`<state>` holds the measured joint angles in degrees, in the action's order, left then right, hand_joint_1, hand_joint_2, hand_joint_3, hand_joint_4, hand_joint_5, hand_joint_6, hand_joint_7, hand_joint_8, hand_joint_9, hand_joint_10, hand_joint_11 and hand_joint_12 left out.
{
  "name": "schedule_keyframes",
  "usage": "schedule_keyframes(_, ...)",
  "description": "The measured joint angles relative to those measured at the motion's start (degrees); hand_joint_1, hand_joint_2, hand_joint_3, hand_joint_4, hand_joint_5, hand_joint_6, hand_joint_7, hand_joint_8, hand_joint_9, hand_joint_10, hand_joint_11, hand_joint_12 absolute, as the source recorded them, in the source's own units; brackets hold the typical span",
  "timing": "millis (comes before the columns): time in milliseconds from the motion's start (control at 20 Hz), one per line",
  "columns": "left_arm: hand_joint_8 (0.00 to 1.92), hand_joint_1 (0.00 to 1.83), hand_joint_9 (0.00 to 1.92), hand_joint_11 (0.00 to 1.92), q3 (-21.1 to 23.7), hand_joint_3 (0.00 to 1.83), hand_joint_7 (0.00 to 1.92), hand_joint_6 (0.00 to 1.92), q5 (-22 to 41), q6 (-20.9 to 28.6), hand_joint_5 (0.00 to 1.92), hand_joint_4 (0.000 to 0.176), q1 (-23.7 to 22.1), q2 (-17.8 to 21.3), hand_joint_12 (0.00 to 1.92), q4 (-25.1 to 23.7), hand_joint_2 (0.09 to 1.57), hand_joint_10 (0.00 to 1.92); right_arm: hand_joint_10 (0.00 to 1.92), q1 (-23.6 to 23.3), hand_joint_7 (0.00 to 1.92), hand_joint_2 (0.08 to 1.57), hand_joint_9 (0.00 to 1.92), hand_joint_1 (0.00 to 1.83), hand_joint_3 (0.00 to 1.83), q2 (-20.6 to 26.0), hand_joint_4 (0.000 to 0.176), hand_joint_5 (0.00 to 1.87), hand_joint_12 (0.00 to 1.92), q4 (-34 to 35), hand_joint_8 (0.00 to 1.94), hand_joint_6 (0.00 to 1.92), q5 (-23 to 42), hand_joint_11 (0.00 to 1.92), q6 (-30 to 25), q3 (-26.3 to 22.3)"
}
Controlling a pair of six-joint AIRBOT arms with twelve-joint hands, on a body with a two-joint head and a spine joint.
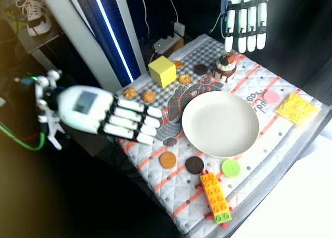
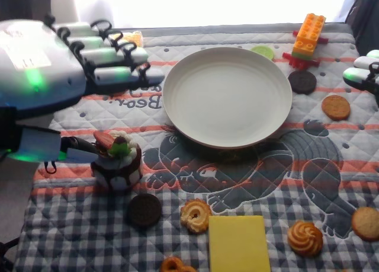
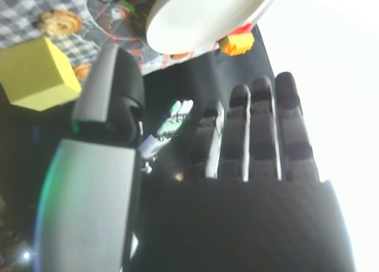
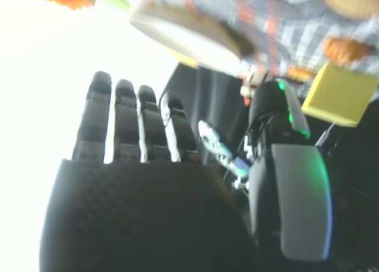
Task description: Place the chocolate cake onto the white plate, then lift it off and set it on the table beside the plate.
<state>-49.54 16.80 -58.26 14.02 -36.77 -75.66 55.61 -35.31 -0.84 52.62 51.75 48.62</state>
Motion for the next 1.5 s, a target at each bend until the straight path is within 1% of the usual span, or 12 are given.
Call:
schedule_keyframes(300, 0.00, 0.77, 0.04, 0.00, -0.6, 0.00, 0.03, 0.00, -0.6, 0.0, 0.00, 0.033, 3.7, -1.0, 0.59, 1.4, 1.11, 0.00, 0.00, 0.0, 0.00, 1.30, 0.00, 0.49, 0.00, -0.2, 0.000, 0.00, 0.79, -0.3, 0.00, 0.00, 0.0, 0.00, 0.0, -0.1)
schedule_keyframes(650, 0.00, 0.80, 0.00, 0.00, -3.9, 0.00, 0.00, 0.00, -2.6, 0.0, 0.01, 0.110, 8.6, -7.3, 0.55, 3.1, 1.10, 0.00, 0.00, 0.0, 0.00, 1.30, 0.00, 0.39, 0.00, -0.6, 0.000, 0.00, 0.83, 0.2, 0.00, 0.00, -0.2, 0.00, 0.0, 0.2)
schedule_keyframes(750, 0.00, 0.85, 0.04, 0.00, -4.9, 0.00, 0.02, 0.01, -2.5, 0.0, 0.06, 0.093, 9.6, -8.6, 0.58, 4.2, 1.10, 0.01, 0.00, 0.0, 0.00, 1.31, 0.00, 0.37, 0.00, -0.8, 0.000, 0.00, 0.76, 0.3, 0.00, 0.00, -0.2, 0.00, 0.0, 0.2)
schedule_keyframes(900, 0.03, 1.02, 0.17, 0.00, -5.9, 0.01, 0.16, 0.06, -2.8, 0.0, 0.25, 0.040, 11.2, -9.8, 1.14, 5.4, 1.20, 0.08, 0.00, 0.1, 0.00, 1.30, 0.00, 0.41, 0.00, -0.9, 0.000, 0.00, 0.47, 0.6, 0.00, 0.00, -0.3, 0.00, 0.0, 0.2)
schedule_keyframes(950, 0.06, 1.10, 0.06, 0.00, -6.3, 0.00, 0.20, 0.18, -2.9, 0.0, 0.28, 0.007, 11.8, -10.3, 1.27, 5.9, 1.21, 0.48, 0.00, 0.1, 0.00, 1.30, 0.00, 0.41, 0.00, -0.9, 0.000, 0.00, 0.46, 0.6, 0.00, 0.00, -0.2, 0.00, 0.0, 0.2)
schedule_keyframes(1000, 0.06, 1.10, 0.06, 0.00, -6.4, 0.00, 0.20, 0.18, -2.8, 0.0, 0.28, 0.007, 12.0, -10.5, 1.27, 6.2, 1.21, 0.48, 0.00, 0.1, 0.00, 1.30, 0.00, 0.41, 0.00, -1.0, 0.000, 0.00, 0.46, 0.6, 0.00, 0.00, -0.2, 0.00, 0.0, 0.3)
schedule_keyframes(1050, 0.77, 1.21, 0.00, 0.00, -6.5, 0.00, 0.04, 1.00, -2.7, 0.1, 0.07, 0.000, 12.2, -10.9, 1.53, 6.6, 1.24, 1.13, 0.00, 0.1, 0.00, 1.29, 0.00, 0.41, 0.00, -1.2, 0.000, 0.00, 0.37, 0.7, 0.00, 0.00, -0.2, 0.00, 0.0, 0.3)
schedule_keyframes(1100, 0.77, 1.21, 0.00, 0.00, -6.6, 0.00, 0.04, 1.00, -2.7, 0.1, 0.07, 0.000, 12.4, -11.0, 1.53, 6.8, 1.24, 1.13, 0.00, 0.1, 0.00, 1.29, 0.00, 0.41, 0.00, -1.3, 0.000, 0.00, 0.37, 0.8, 0.00, 0.00, -0.2, 0.00, 0.0, 0.3)
schedule_keyframes(1200, 1.31, 1.33, 0.08, 0.07, -7.3, 0.00, 0.01, 1.44, -2.9, 0.1, 0.04, 0.000, 13.2, -11.7, 1.81, 7.3, 1.26, 1.58, 0.00, 0.3, 0.00, 1.28, 0.00, 0.42, 0.00, -1.3, 0.000, 0.00, 0.53, 0.7, 0.00, 0.00, -0.3, 0.00, 0.0, 0.3)
schedule_keyframes(1250, 1.75, 1.05, 0.15, 0.16, -7.5, 0.01, 0.26, 1.80, -2.8, 0.1, 0.37, 0.000, 13.4, -11.7, 1.88, 7.6, 1.43, 1.71, 0.00, 0.3, 0.00, 1.29, 0.00, 0.43, 0.00, -1.3, 0.000, 0.00, 0.56, 0.9, 0.00, 0.00, -0.5, 0.00, 0.0, 0.3)
schedule_keyframes(1300, 1.90, 1.21, 0.41, 0.26, -7.5, 0.00, 0.25, 1.92, -3.1, 0.0, 0.43, 0.000, 13.4, -11.7, 1.92, 7.8, 1.45, 1.86, 0.00, 0.3, 0.00, 1.29, 0.00, 0.42, 0.00, -1.3, 0.000, 0.00, 0.65, 0.9, 0.00, 0.00, -0.3, 0.00, 0.0, 0.3)
schedule_keyframes(1500, 1.92, 1.21, 0.41, 0.75, -6.9, 0.00, 0.38, 1.80, -2.5, 0.0, 0.42, 0.000, 11.2, -10.8, 1.92, 8.2, 1.44, 1.85, 0.00, 0.4, 0.00, 1.30, 0.00, 0.44, 0.00, -1.3, 0.000, 0.00, 0.56, 0.9, 0.00, 0.00, -0.2, 0.00, 0.0, 0.3)
